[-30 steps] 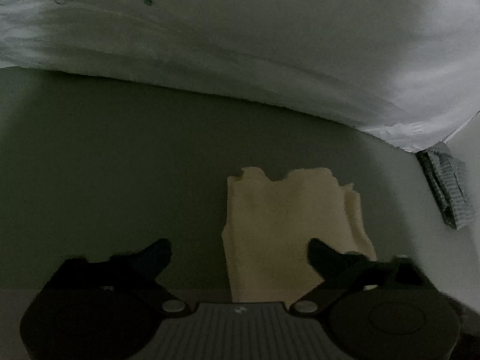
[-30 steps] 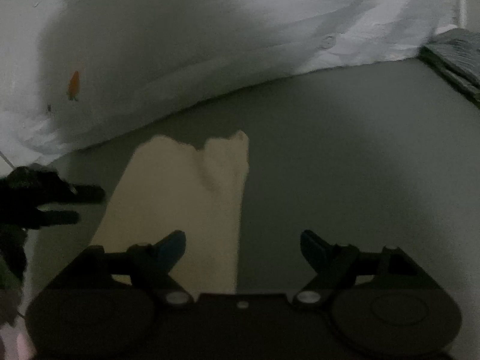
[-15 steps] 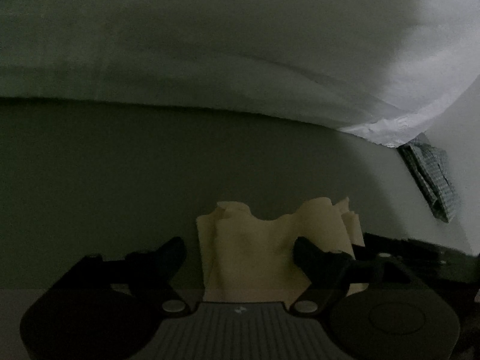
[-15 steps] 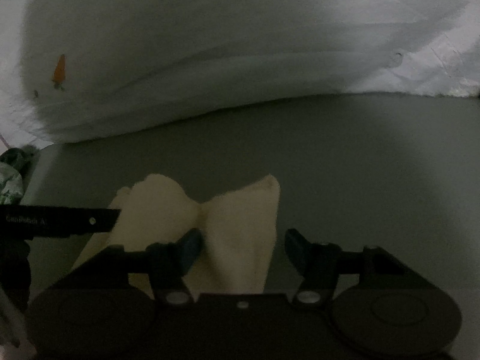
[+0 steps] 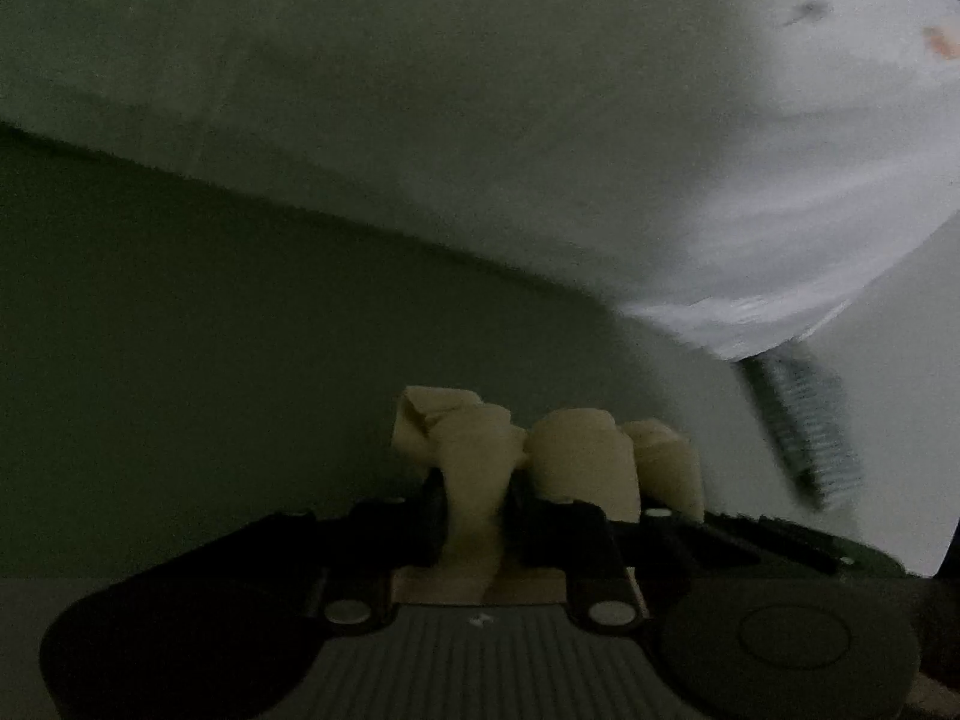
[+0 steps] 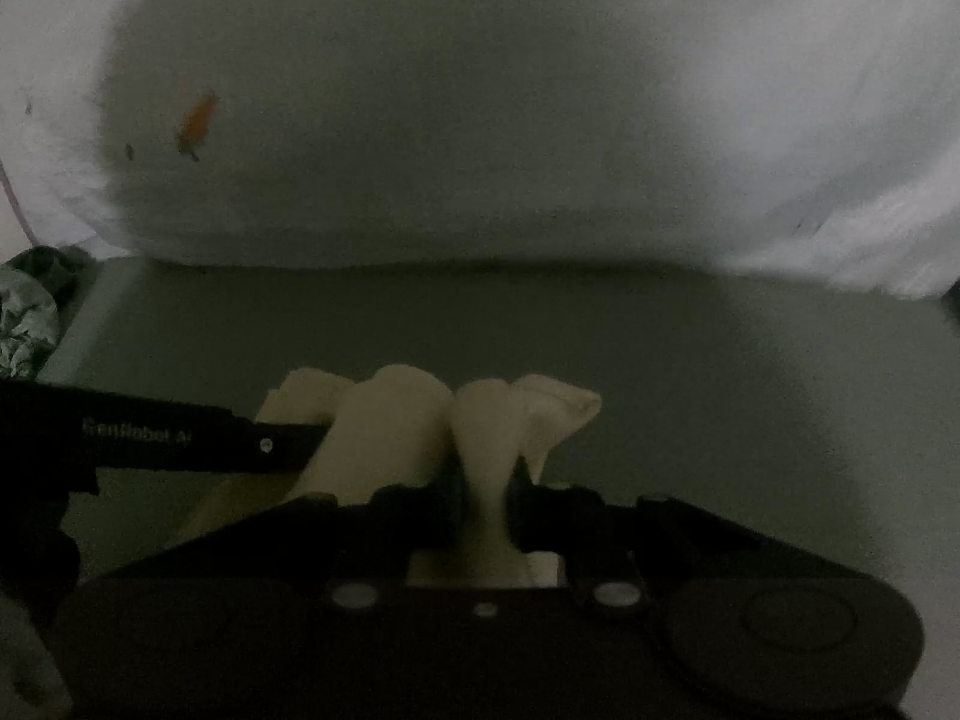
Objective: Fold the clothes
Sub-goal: 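Grasp the folded sweater bundle with both grippers and lift it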
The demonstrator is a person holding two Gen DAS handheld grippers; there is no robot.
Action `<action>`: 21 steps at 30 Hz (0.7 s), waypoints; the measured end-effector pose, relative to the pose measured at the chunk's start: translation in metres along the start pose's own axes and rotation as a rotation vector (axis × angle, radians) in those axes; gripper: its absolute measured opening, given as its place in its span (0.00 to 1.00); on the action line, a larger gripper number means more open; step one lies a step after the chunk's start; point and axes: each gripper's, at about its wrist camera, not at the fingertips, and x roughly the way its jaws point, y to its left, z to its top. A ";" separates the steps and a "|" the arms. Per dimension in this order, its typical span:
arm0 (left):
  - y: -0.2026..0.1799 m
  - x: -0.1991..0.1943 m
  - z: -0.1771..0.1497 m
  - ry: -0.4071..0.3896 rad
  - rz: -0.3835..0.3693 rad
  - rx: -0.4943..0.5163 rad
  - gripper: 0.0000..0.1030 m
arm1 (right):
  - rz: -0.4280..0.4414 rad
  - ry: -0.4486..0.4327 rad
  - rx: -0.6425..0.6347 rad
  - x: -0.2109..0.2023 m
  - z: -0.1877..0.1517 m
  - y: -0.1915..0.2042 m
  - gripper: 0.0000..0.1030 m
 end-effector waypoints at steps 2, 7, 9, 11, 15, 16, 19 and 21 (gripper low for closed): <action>-0.013 -0.026 -0.002 -0.043 -0.027 0.019 0.21 | -0.022 -0.057 0.008 -0.031 0.000 0.004 0.13; -0.052 -0.085 -0.012 -0.146 -0.091 0.094 0.20 | -0.078 -0.204 0.058 -0.112 -0.005 0.008 0.13; -0.069 -0.103 -0.016 -0.177 -0.121 0.143 0.20 | -0.111 -0.256 0.072 -0.140 -0.006 0.010 0.13; -0.089 -0.111 -0.015 -0.208 -0.145 0.193 0.20 | -0.138 -0.317 0.081 -0.168 -0.002 0.005 0.13; -0.130 -0.123 -0.007 -0.265 -0.220 0.228 0.20 | -0.235 -0.432 -0.014 -0.213 0.012 -0.009 0.13; -0.143 -0.125 -0.006 -0.282 -0.236 0.238 0.20 | -0.261 -0.460 -0.041 -0.224 0.016 -0.013 0.13; -0.188 -0.132 -0.005 -0.332 -0.275 0.296 0.20 | -0.319 -0.529 -0.074 -0.253 0.025 -0.035 0.13; -0.224 -0.132 -0.010 -0.350 -0.294 0.338 0.20 | -0.344 -0.561 -0.070 -0.272 0.028 -0.057 0.13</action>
